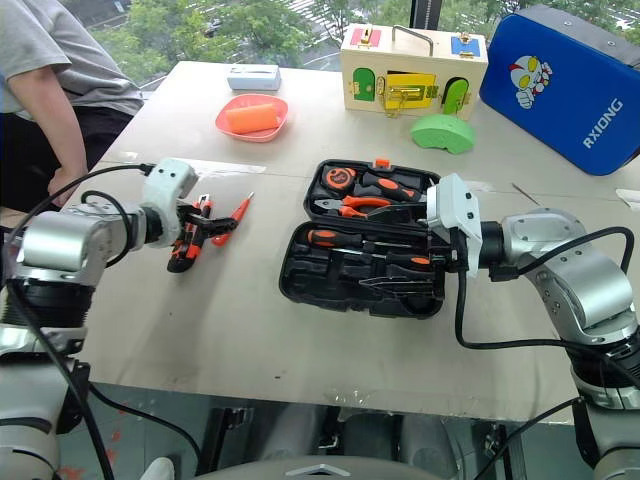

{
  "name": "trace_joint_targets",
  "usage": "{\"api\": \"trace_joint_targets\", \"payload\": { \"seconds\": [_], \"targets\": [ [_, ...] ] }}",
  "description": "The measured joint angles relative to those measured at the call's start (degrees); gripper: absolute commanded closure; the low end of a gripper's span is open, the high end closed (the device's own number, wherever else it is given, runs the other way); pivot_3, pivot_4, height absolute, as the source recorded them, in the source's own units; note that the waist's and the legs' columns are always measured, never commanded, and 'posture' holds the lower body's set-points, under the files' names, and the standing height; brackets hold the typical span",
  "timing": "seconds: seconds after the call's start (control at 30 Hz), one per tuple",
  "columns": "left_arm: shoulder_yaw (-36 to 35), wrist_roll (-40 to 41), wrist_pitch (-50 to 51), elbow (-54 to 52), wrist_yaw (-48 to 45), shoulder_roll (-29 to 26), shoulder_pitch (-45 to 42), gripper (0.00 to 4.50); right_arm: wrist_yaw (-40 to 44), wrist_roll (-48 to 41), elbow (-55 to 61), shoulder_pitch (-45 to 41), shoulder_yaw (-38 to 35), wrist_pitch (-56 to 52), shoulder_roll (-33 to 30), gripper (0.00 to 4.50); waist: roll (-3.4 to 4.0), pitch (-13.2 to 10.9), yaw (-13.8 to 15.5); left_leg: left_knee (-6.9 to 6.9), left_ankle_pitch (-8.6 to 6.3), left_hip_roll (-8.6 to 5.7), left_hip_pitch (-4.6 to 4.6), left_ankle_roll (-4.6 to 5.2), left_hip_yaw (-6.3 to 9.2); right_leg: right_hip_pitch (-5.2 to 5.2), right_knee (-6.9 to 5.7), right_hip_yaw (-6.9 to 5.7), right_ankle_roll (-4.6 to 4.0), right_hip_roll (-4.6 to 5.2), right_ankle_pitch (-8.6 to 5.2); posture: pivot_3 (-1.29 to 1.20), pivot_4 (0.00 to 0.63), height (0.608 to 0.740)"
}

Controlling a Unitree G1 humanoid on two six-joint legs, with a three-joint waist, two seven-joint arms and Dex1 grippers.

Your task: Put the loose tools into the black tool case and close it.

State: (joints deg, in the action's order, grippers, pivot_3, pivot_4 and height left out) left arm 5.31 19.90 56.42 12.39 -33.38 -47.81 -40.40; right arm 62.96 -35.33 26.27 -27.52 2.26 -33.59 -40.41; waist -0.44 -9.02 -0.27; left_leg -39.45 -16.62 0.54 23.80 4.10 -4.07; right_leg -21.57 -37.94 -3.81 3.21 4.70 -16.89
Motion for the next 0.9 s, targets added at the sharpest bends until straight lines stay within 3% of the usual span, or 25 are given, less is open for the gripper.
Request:
{"api": "trace_joint_targets", "payload": {
  "seconds": [0.2, 0.47, 0.57, 0.77, 0.8, 0.9],
  "targets": [
    [2.8, -4.34, -4.06, 4.63, -2.66, 2.59, -2.2, 0.0, -2.13, -1.63, 2.09, 1.5, -0.83, -1.2, -0.47, 0.01, -0.01, 0.0, 0.0, -0.02, 0.0, 0.0, 0.0, 0.0, 0.0, -0.01, -0.02, 0.01, 0.0, 0.0, 0.0, 0.0, 0.15, 0.735],
    [3.24, -6.81, -1.71, 5.86, -3.93, 3.56, -3.87, 0.0, -2.9, -2.37, 2.12, 1.79, -0.92, -1.23, -1.38, 0.01, -0.01, 0.0, -0.01, -0.02, 0.0, 0.01, 0.0, 0.0, 0.0, -0.01, -0.02, 0.02, 0.0, 0.0, 0.0, 0.0, 0.15, 0.735],
    [2.93, -7.32, -1.37, 6.31, -4.27, 4.11, -3.97, 0.82, -2.9, -2.54, 2.12, 1.78, -0.92, -1.21, -1.54, 0.0, -0.01, 0.01, 0.01, -0.02, 0.0, 0.01, -0.01, 0.0, 0.0, 0.0, -0.03, 0.03, 0.0, 0.01, 0.0, 0.0, 0.15, 0.735],
    [0.89, -8.0, -2.47, 8.63, -5.27, 5.34, -4.18, 3.67, -2.8, -2.7, 2.11, 1.75, -0.92, -1.01, -2.05, 0.0, 0.0, 0.04, 0.39, -0.04, 0.0, 0.0, -0.02, 0.0, 0.0, 0.01, -0.02, 0.02, 0.0, 0.04, 0.0, 0.0, 0.15, 0.735],
    [0.8, -8.11, -3.12, 9.12, -5.61, 5.63, -4.3, 3.95, -2.81, -2.81, 2.11, 1.75, -0.92, -1.01, -2.17, 0.0, 0.0, 0.04, 0.6, -0.06, 0.0, -0.01, -0.02, 0.01, -0.01, 0.01, -0.02, 0.02, 0.0, 0.04, 0.0, 0.0, 0.15, 0.735],
    [0.77, -8.72, -4.46, 10.27, -6.62, 6.1, -4.62, 3.93, -2.87, -2.88, 2.17, 1.76, -0.92, -1.01, -2.37, 0.0, 0.0, 0.06, 0.99, -0.08, 0.0, -0.01, -0.02, 0.01, -0.03, 0.01, -0.03, 0.03, 0.01, 0.05, 0.0, 0.0, 0.15, 0.735]
  ]
}}
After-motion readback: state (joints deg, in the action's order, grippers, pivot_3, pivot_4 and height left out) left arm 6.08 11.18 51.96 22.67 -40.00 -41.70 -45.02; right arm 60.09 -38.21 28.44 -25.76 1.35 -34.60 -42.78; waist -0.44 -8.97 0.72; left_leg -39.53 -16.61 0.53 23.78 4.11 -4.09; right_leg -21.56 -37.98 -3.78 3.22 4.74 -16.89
